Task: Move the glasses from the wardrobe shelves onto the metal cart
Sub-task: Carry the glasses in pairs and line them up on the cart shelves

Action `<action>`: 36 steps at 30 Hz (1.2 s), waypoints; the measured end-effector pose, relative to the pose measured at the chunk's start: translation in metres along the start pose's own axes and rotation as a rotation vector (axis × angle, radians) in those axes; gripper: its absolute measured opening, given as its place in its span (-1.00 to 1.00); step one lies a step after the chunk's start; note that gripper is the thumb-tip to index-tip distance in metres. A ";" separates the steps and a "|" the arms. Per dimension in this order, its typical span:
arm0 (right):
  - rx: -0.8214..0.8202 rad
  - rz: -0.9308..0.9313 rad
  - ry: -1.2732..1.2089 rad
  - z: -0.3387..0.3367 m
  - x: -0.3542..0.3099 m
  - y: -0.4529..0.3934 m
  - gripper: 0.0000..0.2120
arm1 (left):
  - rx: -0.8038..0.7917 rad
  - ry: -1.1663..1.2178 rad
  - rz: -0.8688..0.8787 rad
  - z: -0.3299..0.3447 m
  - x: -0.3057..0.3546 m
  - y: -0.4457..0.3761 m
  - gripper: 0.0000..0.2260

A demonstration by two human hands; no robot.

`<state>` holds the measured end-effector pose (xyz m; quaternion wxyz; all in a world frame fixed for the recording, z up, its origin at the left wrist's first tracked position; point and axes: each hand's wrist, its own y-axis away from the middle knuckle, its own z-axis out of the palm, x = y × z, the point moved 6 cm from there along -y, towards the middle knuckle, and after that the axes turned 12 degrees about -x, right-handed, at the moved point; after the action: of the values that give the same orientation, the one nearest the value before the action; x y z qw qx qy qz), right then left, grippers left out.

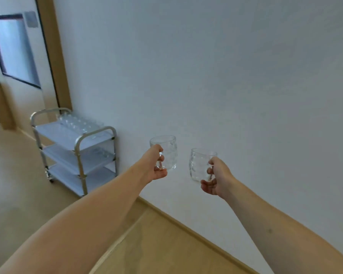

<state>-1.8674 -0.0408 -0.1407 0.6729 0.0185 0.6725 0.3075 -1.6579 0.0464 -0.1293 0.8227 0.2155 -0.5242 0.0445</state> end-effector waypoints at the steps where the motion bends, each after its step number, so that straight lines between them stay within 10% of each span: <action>1: -0.029 0.018 0.021 0.021 0.002 -0.009 -0.81 | 0.045 0.007 -0.006 -0.021 0.000 0.001 -0.91; 19: -0.613 0.184 0.213 0.355 -0.033 -0.194 -0.76 | 0.625 0.151 0.019 -0.282 0.093 -0.046 -0.78; 36: -0.734 0.338 0.356 0.519 -0.009 -0.325 -0.72 | 0.812 0.202 -0.120 -0.437 0.130 -0.118 -0.76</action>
<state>-1.2647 -0.1060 -0.2260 0.4487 -0.1654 0.6117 0.6302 -1.1962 0.0956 -0.2068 0.7195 0.5467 -0.3673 0.2205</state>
